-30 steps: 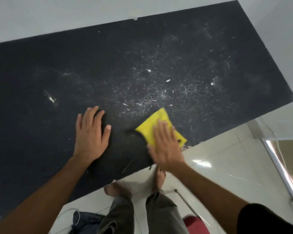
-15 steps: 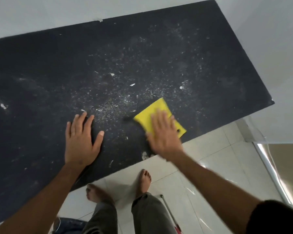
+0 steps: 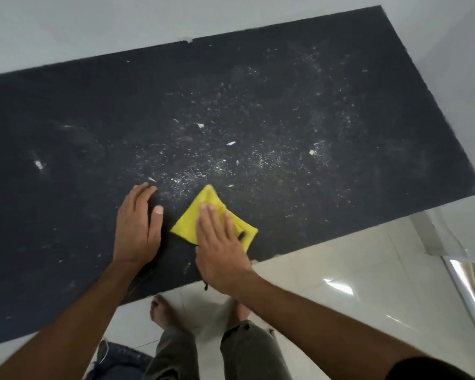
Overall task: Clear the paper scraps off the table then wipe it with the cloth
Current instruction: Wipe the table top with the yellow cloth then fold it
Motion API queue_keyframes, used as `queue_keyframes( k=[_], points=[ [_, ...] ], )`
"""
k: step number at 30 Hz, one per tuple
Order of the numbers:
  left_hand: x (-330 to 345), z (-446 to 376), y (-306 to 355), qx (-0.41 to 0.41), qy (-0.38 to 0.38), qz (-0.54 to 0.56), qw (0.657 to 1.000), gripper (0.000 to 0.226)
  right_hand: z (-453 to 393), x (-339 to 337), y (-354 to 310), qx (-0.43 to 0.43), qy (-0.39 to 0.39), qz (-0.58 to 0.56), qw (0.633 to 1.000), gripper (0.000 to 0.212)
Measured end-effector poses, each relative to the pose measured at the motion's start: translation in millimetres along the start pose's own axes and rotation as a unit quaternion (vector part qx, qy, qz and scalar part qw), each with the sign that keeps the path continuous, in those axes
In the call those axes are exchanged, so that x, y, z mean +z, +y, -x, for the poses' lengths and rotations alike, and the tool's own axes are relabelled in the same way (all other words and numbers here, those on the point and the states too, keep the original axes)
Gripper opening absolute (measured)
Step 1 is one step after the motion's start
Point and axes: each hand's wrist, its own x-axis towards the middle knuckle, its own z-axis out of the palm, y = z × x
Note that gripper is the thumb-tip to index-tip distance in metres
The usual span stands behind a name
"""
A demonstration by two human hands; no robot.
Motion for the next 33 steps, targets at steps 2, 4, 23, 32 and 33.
queue_keyframes(
  k=[2,4,23,32,33],
  points=[
    [-16.3,-3.4,-21.1,-0.016,0.074,0.000,0.997,0.050,-27.1,3.7,-20.2,-0.136,-0.004,0.031,0.990,0.067],
    [-36.2,-5.6,-56.1,-0.042,0.109,-0.030,0.993,0.049,-53.9,6.7,-44.8,-0.230,-0.028,0.034,0.972,0.064],
    [-71.7,-1.2,-163.1,-0.059,0.053,-0.003,0.997,0.052,-86.3,18.2,-138.1,-0.092,-0.013,-0.030,0.995,0.057],
    [-105.6,-28.2,-223.2,-0.046,0.052,-0.015,0.997,0.048,-269.3,-16.2,-31.2,0.166,0.034,0.031,0.985,0.060],
    [-110.9,-33.1,-233.1,-0.041,0.043,-0.042,0.997,0.050,-265.6,-19.5,-17.6,0.208,0.042,0.012,0.977,0.061]
  ],
)
